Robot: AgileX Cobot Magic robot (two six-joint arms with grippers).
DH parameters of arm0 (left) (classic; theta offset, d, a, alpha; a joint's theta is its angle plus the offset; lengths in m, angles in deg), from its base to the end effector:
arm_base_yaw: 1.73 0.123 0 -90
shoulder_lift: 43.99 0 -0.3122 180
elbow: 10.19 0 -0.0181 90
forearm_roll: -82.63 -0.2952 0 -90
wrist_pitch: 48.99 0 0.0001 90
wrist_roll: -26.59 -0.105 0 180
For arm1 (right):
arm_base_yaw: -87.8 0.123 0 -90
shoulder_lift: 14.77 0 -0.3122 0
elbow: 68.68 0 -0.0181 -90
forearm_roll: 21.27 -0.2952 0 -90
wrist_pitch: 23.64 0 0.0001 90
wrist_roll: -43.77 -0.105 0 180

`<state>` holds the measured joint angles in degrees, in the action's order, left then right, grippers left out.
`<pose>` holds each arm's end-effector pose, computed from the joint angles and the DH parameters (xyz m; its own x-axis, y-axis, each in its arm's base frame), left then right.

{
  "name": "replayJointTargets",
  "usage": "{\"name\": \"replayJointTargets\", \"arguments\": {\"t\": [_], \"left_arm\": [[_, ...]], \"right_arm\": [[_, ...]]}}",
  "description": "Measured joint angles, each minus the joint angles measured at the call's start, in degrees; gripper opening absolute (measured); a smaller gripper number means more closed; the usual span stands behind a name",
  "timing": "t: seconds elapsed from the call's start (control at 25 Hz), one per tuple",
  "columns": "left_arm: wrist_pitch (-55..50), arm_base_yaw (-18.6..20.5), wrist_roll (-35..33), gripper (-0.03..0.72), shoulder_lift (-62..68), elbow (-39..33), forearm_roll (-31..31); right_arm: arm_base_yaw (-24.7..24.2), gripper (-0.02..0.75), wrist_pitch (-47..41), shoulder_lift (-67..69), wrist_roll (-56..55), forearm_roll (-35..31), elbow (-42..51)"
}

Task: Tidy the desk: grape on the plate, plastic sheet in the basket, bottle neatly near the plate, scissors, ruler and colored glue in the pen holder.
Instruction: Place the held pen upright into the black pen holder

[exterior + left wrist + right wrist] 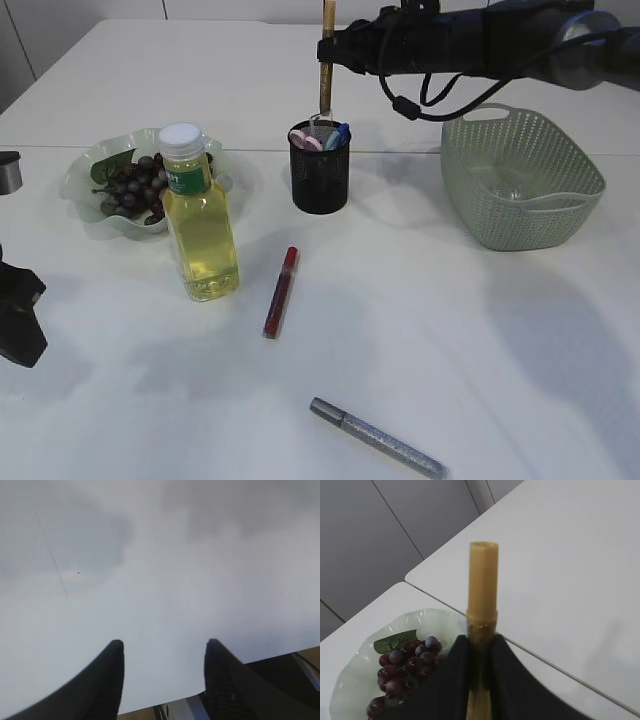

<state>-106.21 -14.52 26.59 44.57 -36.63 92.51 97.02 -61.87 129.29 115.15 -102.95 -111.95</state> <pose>0.2717 -0.0772 0.2239 -0.9835 0.1280 -0.1281 0.1474 0.9768 -0.1555 0.6069 0.1637 0.2441 -0.3894 0.0493 -0.9198 -0.6556 0.6866 0.3143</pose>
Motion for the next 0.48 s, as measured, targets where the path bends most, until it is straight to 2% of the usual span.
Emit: {"name": "replayJointTargets", "arguments": {"t": [0.28, 0.48], "left_arm": [[0.0, 0.0, 0.0, 0.372, 0.0, 0.0, 0.0], [0.0, 0.0, 0.0, 0.370, 0.0, 0.0, 0.0]], "right_arm": [[0.0, 0.106, 0.0, 3.3, 13.3, -10.2, -0.1], [0.0, 0.187, -1.1, 4.9, 15.8, -10.9, -0.1]]}}
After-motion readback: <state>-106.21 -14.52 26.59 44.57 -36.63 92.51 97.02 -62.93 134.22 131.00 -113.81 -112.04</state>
